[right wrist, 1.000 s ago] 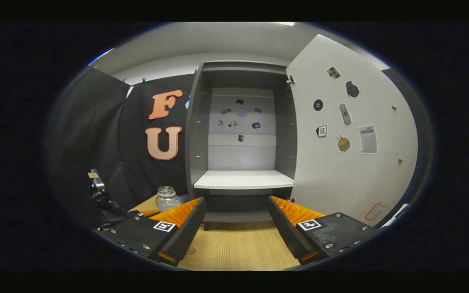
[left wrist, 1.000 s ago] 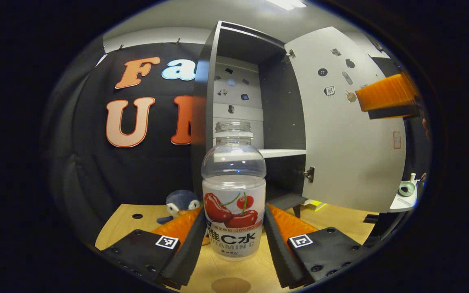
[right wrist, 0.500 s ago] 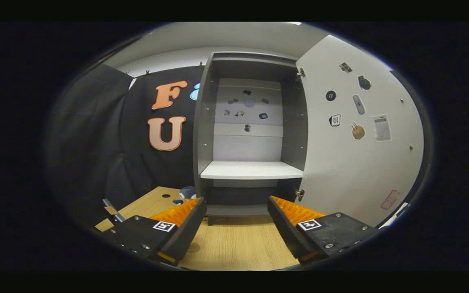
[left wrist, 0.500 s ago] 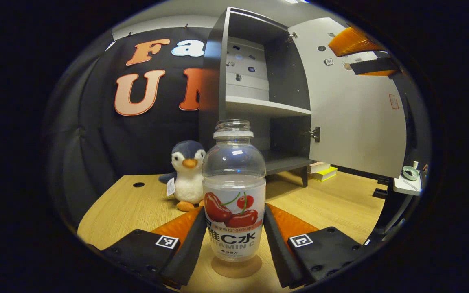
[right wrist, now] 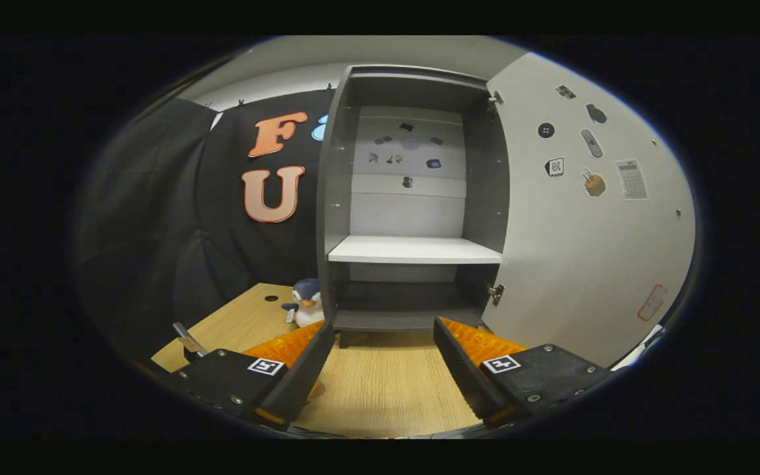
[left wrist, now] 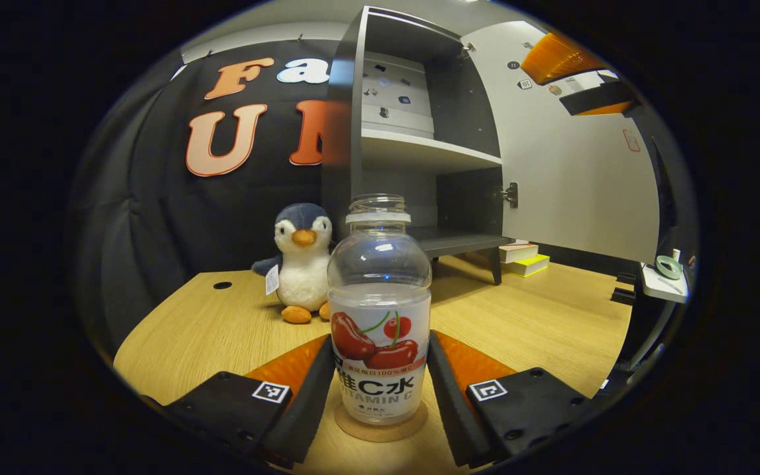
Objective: Open the cabinet door with the right hand, grasp the bottle in the cabinet with the left hand and place it on the coaster, then close the cabinet door with the right hand.
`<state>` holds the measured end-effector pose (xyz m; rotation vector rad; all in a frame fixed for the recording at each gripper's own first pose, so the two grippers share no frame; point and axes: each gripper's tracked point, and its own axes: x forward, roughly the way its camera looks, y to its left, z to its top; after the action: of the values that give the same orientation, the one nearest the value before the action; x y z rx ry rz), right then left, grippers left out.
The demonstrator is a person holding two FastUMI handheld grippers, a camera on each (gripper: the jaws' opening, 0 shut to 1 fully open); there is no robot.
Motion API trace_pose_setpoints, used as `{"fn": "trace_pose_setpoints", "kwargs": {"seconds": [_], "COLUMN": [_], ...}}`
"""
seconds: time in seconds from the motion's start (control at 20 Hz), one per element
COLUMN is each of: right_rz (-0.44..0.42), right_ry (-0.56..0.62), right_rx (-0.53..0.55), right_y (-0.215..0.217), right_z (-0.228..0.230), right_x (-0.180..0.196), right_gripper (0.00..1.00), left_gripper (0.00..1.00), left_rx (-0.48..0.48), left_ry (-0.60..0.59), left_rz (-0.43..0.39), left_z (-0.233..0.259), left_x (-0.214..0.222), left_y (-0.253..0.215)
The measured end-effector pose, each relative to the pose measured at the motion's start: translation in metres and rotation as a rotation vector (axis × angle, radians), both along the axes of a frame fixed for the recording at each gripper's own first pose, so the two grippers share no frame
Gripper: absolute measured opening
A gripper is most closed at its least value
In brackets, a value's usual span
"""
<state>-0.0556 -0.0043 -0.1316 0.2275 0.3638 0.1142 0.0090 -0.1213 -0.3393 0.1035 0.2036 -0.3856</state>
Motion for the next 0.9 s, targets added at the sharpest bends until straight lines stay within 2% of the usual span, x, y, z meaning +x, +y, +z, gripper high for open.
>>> {"fn": "trace_pose_setpoints", "kwargs": {"seconds": [0.2,0.6,0.9], "right_rz": [0.006,0.017,0.005], "right_ry": [-0.013,-0.004,0.006], "right_rx": [0.005,0.016,0.031], "right_y": [0.005,0.015,0.015], "right_z": [0.002,0.001,-0.002], "right_x": [0.001,0.001,-0.002], "right_gripper": [0.94,0.94,0.94], "left_gripper": [0.84,0.85,0.87], "left_rx": [-0.003,0.028,0.014], "left_ry": [0.014,-0.007,0.079], "left_rz": [0.022,0.01,0.058], "left_z": [-0.005,-0.006,-0.018], "left_x": [0.002,-0.004,-0.004], "left_y": [0.006,0.005,0.013]}}
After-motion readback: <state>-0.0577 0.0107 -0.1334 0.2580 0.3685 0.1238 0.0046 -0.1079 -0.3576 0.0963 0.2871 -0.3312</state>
